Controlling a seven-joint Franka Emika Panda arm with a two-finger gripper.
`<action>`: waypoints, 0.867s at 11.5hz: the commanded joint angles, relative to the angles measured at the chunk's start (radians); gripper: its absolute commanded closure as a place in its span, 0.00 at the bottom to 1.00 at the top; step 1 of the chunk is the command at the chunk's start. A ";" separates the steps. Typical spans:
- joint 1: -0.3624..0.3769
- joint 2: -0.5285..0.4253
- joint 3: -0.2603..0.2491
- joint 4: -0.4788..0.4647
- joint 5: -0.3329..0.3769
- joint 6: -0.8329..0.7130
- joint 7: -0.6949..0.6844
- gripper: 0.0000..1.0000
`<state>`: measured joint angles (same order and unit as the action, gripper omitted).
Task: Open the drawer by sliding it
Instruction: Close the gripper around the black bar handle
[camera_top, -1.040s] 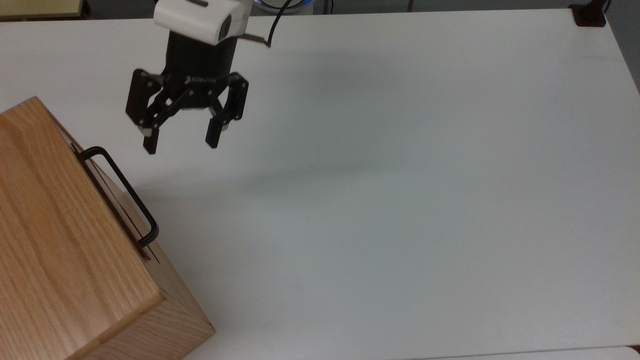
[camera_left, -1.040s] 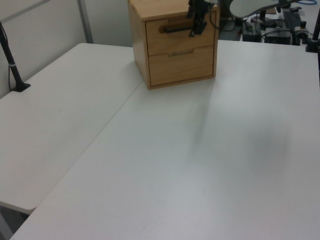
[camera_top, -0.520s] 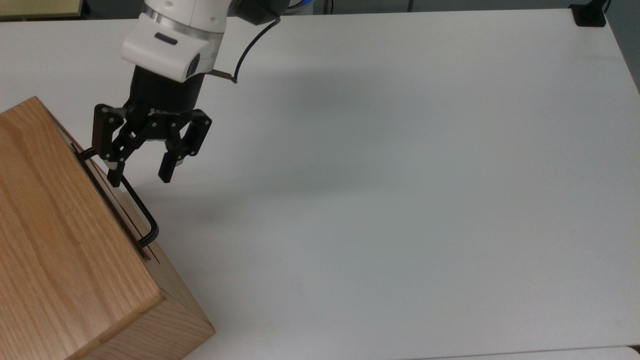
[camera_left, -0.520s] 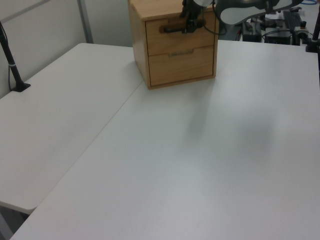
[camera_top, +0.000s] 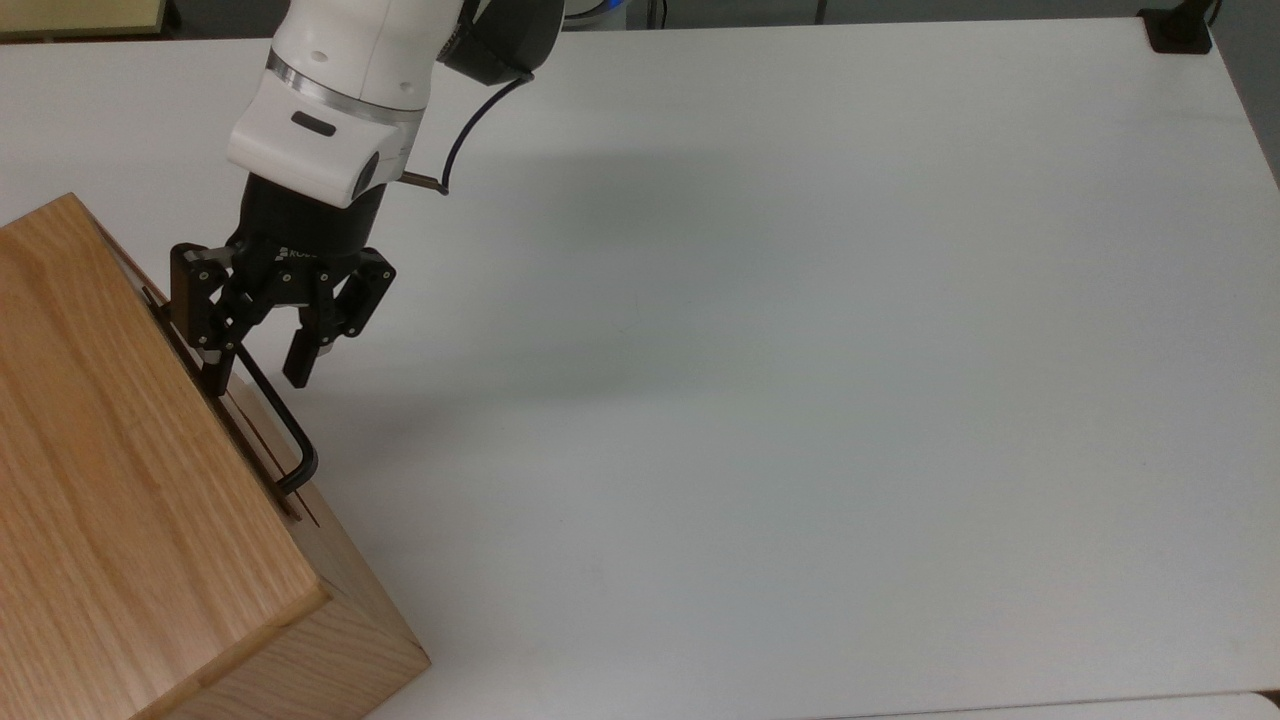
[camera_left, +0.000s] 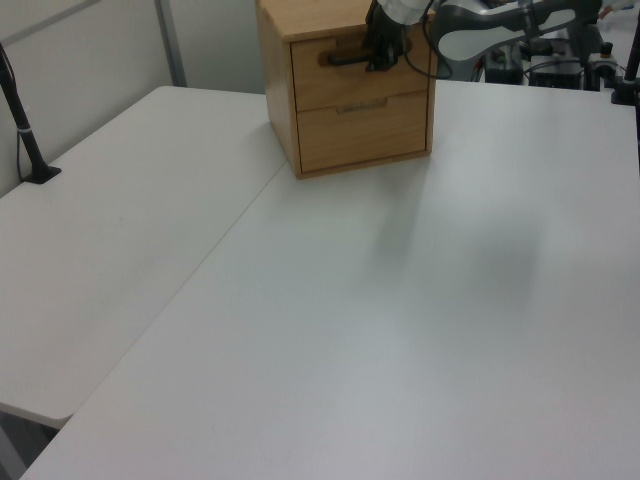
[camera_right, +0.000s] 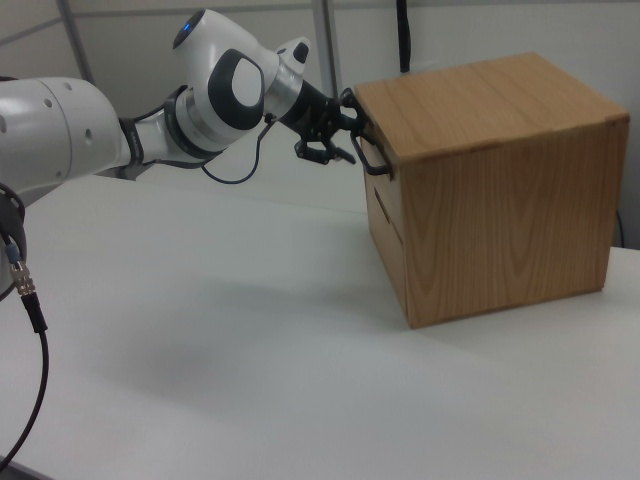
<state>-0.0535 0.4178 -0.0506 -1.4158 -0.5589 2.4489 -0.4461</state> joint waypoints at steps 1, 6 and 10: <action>0.000 0.009 -0.003 0.011 -0.016 0.012 -0.011 0.79; -0.003 -0.016 -0.002 -0.032 -0.038 0.009 -0.005 0.98; 0.014 -0.095 0.003 -0.122 -0.065 0.004 0.122 0.98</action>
<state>-0.0491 0.4167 -0.0471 -1.4251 -0.5772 2.4483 -0.4429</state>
